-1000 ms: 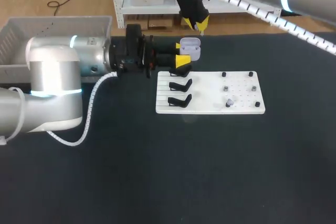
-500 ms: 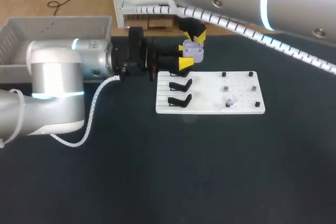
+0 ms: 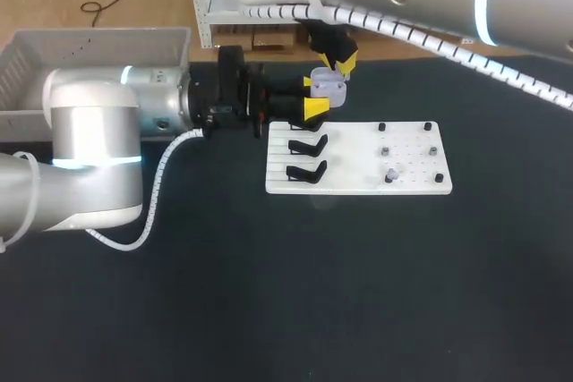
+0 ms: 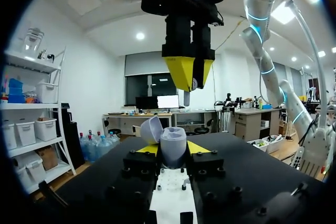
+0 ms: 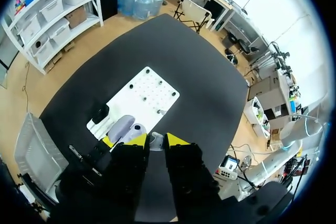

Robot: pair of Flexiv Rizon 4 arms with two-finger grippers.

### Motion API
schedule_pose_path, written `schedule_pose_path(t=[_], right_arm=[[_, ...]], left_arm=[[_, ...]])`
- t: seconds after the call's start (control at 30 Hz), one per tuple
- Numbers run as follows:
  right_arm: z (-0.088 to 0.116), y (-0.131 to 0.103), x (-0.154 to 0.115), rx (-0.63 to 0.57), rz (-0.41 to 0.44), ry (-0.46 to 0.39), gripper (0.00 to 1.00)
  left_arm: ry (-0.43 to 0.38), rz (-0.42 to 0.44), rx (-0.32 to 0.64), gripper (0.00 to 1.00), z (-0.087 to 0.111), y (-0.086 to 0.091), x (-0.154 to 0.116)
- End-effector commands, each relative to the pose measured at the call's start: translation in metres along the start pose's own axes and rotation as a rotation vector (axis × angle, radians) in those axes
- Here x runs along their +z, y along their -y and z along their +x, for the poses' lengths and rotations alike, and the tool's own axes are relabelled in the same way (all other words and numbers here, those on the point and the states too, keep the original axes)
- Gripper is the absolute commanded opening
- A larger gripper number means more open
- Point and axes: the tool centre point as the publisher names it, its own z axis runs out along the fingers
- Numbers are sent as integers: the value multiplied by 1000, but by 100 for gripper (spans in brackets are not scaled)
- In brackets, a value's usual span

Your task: Pick up each earbud case from the left stands, insert the matching earbuds, close the lid, and place the case in the box.

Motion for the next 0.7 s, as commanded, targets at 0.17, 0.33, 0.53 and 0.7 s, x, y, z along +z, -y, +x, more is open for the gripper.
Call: schedule_pose_path(t=[0.17, 0.33, 0.53, 0.7], right_arm=[[3, -2, -3, -1, -48, -39, 0], [2, -3, -5, 22, -74, -86, 0], [2, -2, -4, 18, -103, -83, 0], [3, -5, -1, -22, -112, -61, 0]], left_arm=[[1, -8, 2, 0, 0, 2, 0], [1, -8, 2, 0, 0, 2, 0], [1, -8, 2, 0, 0, 2, 0], [1, -8, 2, 0, 0, 2, 0]])
